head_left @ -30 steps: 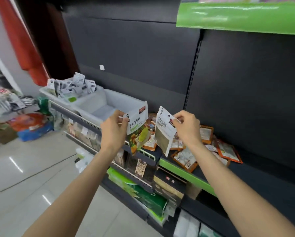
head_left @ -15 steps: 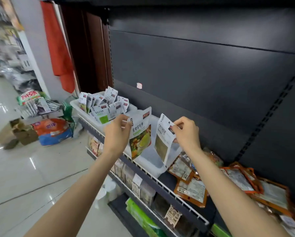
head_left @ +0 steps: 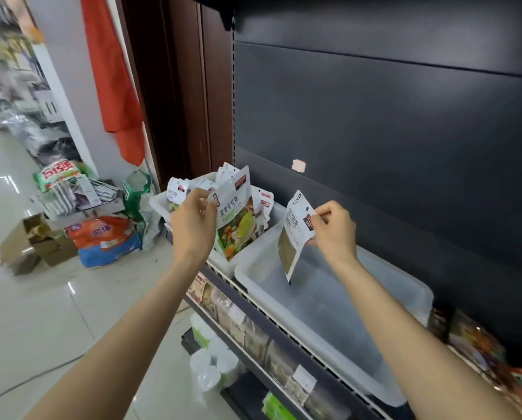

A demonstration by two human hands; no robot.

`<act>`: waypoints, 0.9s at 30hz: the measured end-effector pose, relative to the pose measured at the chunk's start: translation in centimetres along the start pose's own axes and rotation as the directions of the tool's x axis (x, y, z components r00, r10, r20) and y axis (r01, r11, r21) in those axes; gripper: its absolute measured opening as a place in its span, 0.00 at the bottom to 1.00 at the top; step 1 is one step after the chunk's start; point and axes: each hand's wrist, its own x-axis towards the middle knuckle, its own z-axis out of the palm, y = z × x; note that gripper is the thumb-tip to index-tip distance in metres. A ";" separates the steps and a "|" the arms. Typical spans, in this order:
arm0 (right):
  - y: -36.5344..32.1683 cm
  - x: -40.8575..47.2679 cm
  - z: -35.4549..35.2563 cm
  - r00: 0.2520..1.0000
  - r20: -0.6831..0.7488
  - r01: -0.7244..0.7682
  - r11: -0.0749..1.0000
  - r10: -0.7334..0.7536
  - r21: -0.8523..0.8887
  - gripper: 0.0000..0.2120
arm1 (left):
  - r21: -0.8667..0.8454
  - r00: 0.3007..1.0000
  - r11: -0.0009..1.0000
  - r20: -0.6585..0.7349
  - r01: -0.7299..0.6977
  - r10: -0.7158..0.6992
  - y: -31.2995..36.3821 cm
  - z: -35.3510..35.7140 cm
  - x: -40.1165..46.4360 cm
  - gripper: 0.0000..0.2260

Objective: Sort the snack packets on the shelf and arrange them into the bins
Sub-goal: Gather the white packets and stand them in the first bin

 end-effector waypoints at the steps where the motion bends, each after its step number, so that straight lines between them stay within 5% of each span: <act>1: -0.3 0.5 1.4 1.000 -0.016 -0.012 1.000 0.012 0.010 0.07 | 0.002 1.000 1.000 0.012 -0.004 0.004 -1.0 0.0 1.6 0.04; 15: -1.3 5.4 16.3 0.891 -0.358 -0.287 0.957 0.280 0.035 0.02 | -0.148 0.954 0.988 0.299 0.037 0.010 -8.7 0.8 17.3 0.03; 22: 0.6 5.5 19.4 0.893 -0.278 -0.400 0.907 0.354 -0.131 0.03 | -0.181 0.945 0.983 0.325 0.021 0.040 -10.6 1.3 20.5 0.02; 27: -0.4 4.6 20.4 0.913 -0.178 -0.398 0.897 0.367 -0.194 0.13 | -0.219 0.949 0.974 0.315 0.059 0.013 -11.6 1.4 21.5 0.05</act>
